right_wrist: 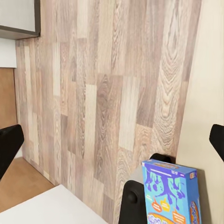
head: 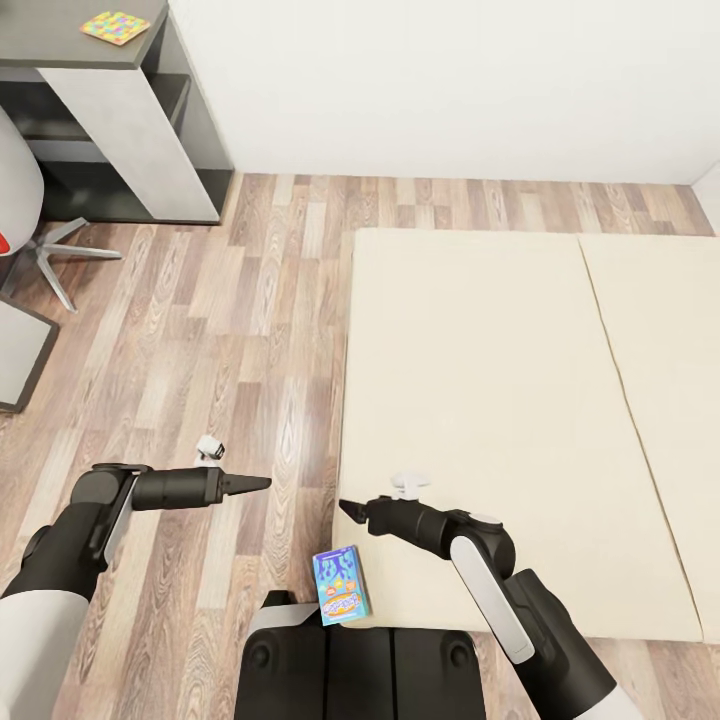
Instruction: Put all the toys in the child's room - the three board games (two on the bed and one on the table), the two jigsaw puzzles on the table, and the tennis ball on the table - inside the toy box on the table in the child's room.
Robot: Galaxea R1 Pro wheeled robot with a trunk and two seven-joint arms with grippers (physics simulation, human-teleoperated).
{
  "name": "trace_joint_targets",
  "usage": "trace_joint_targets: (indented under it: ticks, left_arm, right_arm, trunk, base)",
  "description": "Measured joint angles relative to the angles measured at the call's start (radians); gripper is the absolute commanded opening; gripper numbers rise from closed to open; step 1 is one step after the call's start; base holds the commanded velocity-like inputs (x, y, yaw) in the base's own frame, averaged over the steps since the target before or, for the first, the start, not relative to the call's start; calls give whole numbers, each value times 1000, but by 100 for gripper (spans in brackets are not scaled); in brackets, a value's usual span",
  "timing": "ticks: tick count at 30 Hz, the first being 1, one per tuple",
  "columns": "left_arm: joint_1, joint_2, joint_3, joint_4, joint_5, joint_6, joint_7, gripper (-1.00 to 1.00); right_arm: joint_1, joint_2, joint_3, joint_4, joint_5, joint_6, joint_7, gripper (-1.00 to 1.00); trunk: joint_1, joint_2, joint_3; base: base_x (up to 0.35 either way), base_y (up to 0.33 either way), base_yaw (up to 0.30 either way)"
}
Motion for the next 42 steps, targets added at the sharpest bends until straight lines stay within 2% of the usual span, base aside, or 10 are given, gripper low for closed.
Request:
trace_joint_targets:
  ticks: [3,6,15,42]
  left_arm:
    - [0,0,0,0,0,0,0,100]
    - [1,-13,-3,11,-6,-7,0,100]
    - [1,-12,-3,11,-7,-6,7,100]
    - [1,-12,-4,11,-7,-6,11,100]
  right_arm:
    - [0,0,0,1,0,-6,0,100]
    - [0,16,2,-14,-1,10,-9,100]
    - [0,35,-3,13,0,24,-9,100]
    - [0,37,-4,30,1,21,-9,100]
  trunk:
    - [0,0,0]
    - [0,0,0]
    - [0,0,0]
    - [0,0,0]
  base:
    - [0,0,-1]
    - [0,0,0]
    - [0,0,0]
    - [0,41,0]
